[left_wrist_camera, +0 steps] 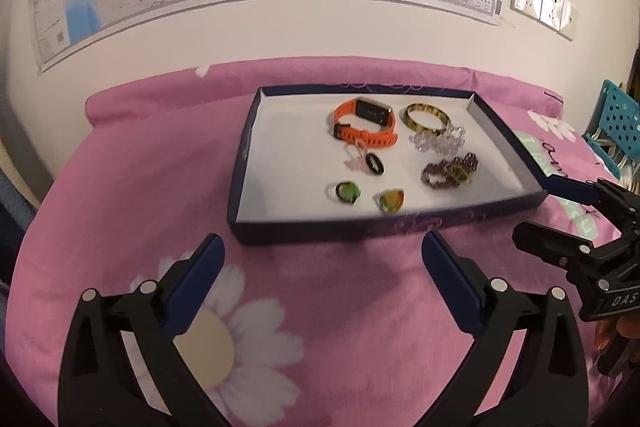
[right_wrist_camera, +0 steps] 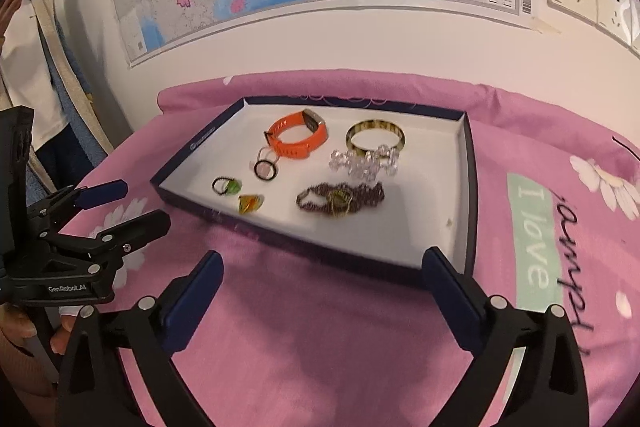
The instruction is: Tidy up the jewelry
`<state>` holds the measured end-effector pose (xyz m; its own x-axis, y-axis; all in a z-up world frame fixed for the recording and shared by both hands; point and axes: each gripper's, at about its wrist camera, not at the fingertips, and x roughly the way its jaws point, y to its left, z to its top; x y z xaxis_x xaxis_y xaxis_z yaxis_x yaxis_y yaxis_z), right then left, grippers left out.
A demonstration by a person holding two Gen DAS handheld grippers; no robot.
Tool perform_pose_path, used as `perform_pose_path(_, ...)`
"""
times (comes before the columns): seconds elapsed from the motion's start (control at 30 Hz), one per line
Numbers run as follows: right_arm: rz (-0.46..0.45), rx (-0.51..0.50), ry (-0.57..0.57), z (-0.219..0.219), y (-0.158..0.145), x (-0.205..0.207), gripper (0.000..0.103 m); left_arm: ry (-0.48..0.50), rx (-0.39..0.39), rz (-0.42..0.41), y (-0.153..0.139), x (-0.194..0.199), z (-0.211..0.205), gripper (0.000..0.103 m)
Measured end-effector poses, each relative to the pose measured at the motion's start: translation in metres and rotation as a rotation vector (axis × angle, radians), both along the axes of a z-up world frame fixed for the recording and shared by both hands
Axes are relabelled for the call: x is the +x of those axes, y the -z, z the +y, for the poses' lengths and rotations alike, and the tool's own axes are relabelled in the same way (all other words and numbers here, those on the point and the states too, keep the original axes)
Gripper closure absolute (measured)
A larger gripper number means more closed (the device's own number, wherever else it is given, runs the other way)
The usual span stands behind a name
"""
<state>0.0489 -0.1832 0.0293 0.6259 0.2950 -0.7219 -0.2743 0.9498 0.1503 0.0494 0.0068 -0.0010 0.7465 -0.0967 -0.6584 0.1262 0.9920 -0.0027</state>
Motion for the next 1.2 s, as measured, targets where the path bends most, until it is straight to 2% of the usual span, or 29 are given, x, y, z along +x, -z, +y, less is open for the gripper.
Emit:
perform_pose_path(0.43, 0.0, -0.01, 0.016, 0.015, 0.009, -0.038, 0.007, -0.058, -0.005, 0.02, 0.009, -0.027, 0.0, 0.006)
perform_pose_path(1.2, -0.001, -0.005, 0.011, 0.017, 0.008, -0.049, 0.007, -0.061, 0.014, 0.015, 0.007, -0.038, -0.003, 0.006)
